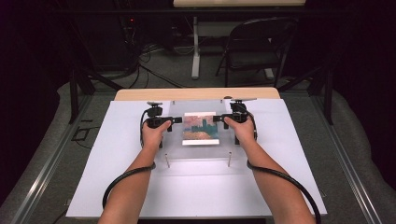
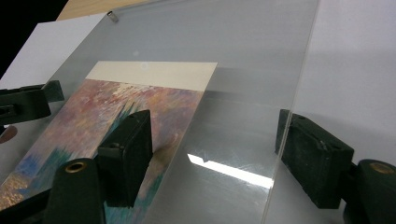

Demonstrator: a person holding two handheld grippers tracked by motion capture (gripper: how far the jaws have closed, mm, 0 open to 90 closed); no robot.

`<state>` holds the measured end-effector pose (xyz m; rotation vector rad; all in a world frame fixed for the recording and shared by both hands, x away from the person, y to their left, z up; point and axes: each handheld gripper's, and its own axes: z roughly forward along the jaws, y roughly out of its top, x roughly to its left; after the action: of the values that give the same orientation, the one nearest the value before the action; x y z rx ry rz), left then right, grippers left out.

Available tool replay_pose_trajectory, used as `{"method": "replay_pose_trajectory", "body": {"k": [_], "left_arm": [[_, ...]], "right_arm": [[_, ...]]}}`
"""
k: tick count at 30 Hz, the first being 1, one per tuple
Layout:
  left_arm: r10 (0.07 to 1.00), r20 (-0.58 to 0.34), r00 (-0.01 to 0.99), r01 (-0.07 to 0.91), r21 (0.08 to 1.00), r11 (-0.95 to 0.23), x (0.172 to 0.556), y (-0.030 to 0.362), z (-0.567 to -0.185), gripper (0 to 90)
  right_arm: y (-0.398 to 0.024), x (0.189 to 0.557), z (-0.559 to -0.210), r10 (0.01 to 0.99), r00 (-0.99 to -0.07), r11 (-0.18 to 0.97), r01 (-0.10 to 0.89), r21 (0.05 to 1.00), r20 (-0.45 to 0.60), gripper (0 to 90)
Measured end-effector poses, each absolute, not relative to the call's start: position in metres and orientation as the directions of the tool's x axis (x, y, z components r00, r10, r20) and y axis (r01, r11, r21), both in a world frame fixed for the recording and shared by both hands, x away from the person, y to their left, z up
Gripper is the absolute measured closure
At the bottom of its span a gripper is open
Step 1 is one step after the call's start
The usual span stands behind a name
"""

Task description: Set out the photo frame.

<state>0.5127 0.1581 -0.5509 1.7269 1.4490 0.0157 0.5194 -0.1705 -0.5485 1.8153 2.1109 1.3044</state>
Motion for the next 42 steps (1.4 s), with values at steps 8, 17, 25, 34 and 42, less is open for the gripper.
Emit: {"method": "replay_pose_trajectory", "body": {"k": [8, 17, 25, 34, 42], "left_arm": [[0.806, -0.487, 0.335, 0.784, 0.619, 0.048, 0.511, 0.159, -0.55, 28.3], [0.795, -0.502, 0.34, 0.77, 0.634, 0.072, 0.509, 0.163, -0.547, 32.2], [0.792, -0.503, 0.346, 0.756, 0.649, 0.082, 0.505, 0.165, -0.543, 34.9], [0.79, -0.491, 0.367, 0.74, 0.669, 0.072, 0.503, 0.165, -0.536, 36.3], [0.786, -0.487, 0.381, 0.724, 0.686, 0.074, 0.498, 0.167, -0.527, 39.0]], "right_arm": [[-0.17, 0.518, -0.546, 0.838, -0.308, -0.055, 0.774, 0.631, 0.451, 27.0], [-0.169, 0.516, -0.542, 0.84, -0.324, -0.046, 0.757, 0.652, 0.435, 27.0], [-0.169, 0.512, -0.537, 0.843, -0.334, -0.045, 0.738, 0.674, 0.422, 27.0], [-0.169, 0.508, -0.529, 0.846, -0.35, -0.031, 0.722, 0.692, 0.403, 27.0], [-0.17, 0.503, -0.52, 0.847, -0.37, -0.01, 0.707, 0.707, 0.382, 27.0]]}}
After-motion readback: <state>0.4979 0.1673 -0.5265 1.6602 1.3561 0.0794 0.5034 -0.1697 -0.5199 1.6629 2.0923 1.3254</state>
